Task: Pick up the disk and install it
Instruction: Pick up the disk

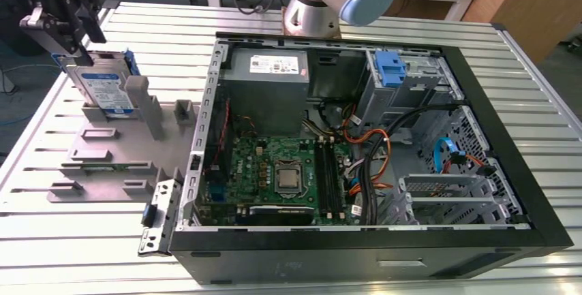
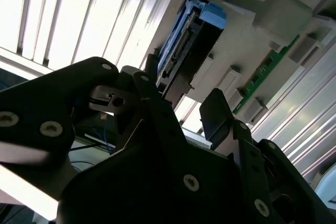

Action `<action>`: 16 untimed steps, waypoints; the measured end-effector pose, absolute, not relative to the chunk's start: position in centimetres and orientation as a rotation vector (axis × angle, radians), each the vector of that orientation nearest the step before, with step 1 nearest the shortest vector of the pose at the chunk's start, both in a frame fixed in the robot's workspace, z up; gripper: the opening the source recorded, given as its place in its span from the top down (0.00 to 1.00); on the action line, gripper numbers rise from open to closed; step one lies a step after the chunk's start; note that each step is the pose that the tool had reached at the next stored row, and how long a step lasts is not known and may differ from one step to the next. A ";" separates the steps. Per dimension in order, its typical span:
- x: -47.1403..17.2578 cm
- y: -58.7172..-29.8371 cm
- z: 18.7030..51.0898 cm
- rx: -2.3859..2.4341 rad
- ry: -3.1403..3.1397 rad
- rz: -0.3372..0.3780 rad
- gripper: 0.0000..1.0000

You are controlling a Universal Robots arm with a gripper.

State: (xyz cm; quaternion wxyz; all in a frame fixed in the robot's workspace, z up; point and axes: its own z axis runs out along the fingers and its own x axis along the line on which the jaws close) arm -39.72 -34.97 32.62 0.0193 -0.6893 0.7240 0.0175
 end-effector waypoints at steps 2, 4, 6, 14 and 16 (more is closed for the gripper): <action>-39.9 -35.0 32.3 -2.143 2.243 0.054 0.41; -40.0 -35.0 32.0 -2.147 2.239 0.053 0.41; -40.1 -34.9 31.7 -2.153 2.233 0.053 0.41; -40.1 -34.9 30.3 -2.177 2.210 0.054 0.41; -40.1 -34.9 30.1 -2.182 2.205 0.054 0.41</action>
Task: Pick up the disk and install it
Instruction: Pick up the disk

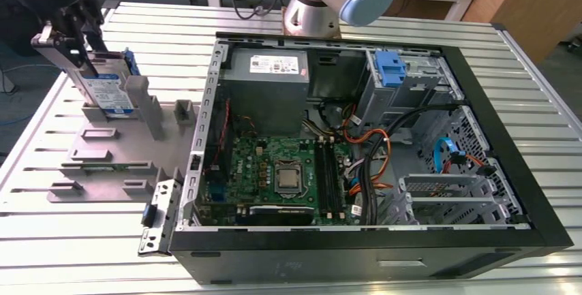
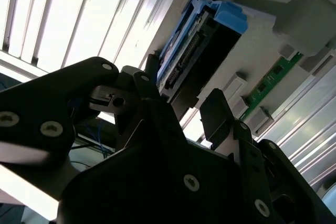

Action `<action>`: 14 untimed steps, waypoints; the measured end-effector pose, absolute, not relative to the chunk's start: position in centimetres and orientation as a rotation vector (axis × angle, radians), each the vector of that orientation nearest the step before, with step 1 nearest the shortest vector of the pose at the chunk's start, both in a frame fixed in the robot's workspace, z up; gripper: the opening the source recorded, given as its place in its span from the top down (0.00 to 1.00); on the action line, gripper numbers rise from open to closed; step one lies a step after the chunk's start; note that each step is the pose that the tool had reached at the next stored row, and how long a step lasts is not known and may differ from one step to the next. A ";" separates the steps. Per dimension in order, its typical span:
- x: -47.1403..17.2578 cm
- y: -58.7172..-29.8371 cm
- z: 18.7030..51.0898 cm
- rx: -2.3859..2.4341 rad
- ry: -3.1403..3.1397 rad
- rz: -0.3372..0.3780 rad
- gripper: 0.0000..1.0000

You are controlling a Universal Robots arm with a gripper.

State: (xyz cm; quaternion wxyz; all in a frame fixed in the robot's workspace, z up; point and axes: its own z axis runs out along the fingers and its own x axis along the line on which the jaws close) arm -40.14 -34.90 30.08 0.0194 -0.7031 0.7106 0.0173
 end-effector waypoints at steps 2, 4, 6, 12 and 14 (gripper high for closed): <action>-40.1 -34.9 30.0 -2.184 2.204 0.054 0.41; -40.1 -34.8 30.0 -2.184 2.204 0.054 0.41; -40.1 -34.7 30.0 -2.184 2.204 0.054 0.41; -40.1 -34.4 30.0 -2.184 2.203 0.054 0.41; -40.1 -34.4 30.0 -2.184 2.203 0.054 0.41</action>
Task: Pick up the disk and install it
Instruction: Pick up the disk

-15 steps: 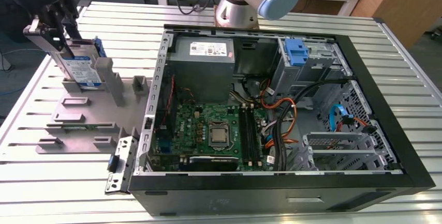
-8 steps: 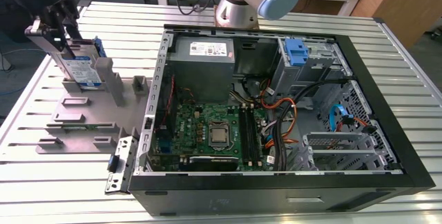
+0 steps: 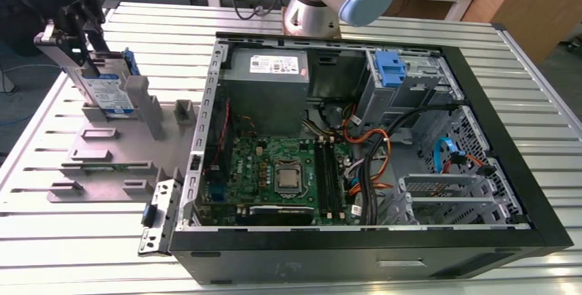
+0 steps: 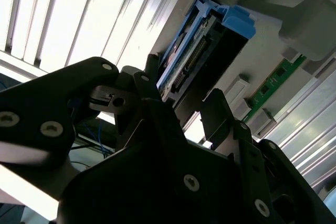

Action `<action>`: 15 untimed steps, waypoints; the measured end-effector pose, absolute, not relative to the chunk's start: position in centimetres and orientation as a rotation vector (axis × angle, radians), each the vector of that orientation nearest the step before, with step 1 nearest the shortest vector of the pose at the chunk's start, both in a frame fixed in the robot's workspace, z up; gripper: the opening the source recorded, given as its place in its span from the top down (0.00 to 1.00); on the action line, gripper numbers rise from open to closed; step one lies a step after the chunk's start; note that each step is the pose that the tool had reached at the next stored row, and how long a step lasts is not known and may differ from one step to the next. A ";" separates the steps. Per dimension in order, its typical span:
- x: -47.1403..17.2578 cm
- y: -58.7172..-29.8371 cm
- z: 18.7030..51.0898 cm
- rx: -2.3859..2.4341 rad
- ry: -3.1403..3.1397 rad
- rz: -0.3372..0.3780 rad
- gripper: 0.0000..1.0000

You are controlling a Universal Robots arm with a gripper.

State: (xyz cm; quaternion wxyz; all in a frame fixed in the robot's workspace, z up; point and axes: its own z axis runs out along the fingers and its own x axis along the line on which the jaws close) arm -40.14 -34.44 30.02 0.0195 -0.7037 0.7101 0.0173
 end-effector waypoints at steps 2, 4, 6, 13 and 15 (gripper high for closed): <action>-40.1 -34.4 30.0 -2.184 2.203 0.054 0.41; -40.1 -34.4 30.0 -2.184 2.204 0.054 0.41; -40.1 -34.4 30.0 -2.184 2.203 0.054 0.41; -40.1 -34.4 30.0 -2.184 2.204 0.054 0.49; -40.1 -34.4 30.0 -2.184 2.204 0.054 0.49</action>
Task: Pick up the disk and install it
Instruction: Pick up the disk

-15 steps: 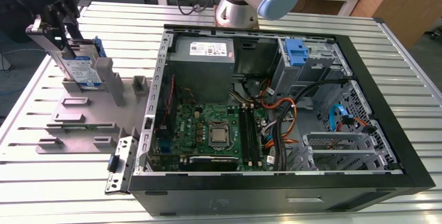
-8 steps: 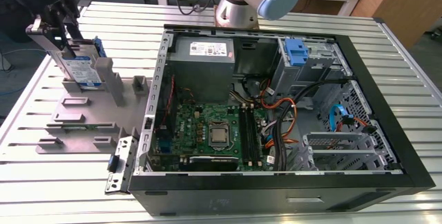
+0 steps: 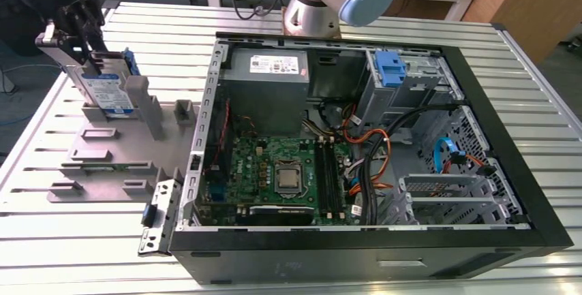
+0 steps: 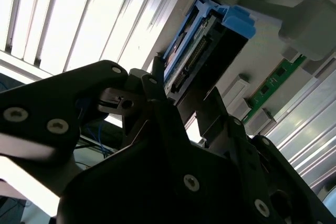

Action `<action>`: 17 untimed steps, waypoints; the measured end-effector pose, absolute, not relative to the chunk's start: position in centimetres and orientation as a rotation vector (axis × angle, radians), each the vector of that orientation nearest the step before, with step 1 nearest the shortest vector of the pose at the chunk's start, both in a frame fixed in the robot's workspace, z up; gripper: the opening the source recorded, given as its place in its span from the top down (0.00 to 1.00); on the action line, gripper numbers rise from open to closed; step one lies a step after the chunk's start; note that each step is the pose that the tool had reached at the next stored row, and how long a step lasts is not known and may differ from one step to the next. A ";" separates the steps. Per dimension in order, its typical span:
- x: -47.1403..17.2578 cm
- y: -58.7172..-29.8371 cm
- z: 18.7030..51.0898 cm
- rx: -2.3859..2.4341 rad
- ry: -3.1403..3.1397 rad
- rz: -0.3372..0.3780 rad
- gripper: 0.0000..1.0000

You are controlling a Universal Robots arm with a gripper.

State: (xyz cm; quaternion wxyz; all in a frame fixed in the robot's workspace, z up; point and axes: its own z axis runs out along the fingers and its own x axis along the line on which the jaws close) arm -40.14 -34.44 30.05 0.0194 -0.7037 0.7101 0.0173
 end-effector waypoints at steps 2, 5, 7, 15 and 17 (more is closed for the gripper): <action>-40.1 -34.4 30.0 -2.184 2.203 0.054 0.49; -40.1 -34.4 30.0 -2.184 2.203 0.054 0.51; -40.1 -34.4 30.1 -2.184 2.203 0.054 0.58; -40.1 -34.6 30.1 -2.184 2.204 0.054 0.58; -40.1 -34.6 30.1 -2.184 2.204 0.054 0.58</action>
